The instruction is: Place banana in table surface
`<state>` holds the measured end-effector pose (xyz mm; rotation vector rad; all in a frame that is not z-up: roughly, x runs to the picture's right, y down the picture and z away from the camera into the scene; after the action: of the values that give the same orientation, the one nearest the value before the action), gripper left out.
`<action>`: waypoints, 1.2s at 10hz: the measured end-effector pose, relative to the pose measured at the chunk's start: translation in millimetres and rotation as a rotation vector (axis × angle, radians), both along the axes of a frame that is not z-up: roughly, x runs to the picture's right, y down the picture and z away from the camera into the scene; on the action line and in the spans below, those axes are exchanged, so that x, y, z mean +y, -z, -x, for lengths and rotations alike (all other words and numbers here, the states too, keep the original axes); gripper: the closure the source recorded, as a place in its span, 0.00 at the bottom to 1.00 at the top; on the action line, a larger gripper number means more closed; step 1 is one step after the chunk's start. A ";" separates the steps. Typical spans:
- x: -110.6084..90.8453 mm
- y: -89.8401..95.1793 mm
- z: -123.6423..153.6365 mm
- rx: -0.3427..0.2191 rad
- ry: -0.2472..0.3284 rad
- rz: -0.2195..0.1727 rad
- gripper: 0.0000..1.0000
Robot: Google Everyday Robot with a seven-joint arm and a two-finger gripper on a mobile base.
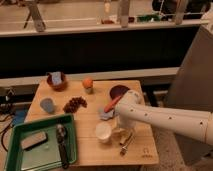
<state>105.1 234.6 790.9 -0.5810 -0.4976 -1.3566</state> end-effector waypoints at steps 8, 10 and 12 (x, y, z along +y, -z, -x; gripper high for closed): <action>1.4 -16.1 -1.6 -0.125 0.139 -0.014 0.20; -0.3 -22.4 -3.8 -0.145 0.182 -0.020 0.20; -0.3 -30.5 -4.3 -0.176 0.218 -0.011 0.20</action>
<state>109.4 234.2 821.4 -0.5205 -0.5806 -1.6268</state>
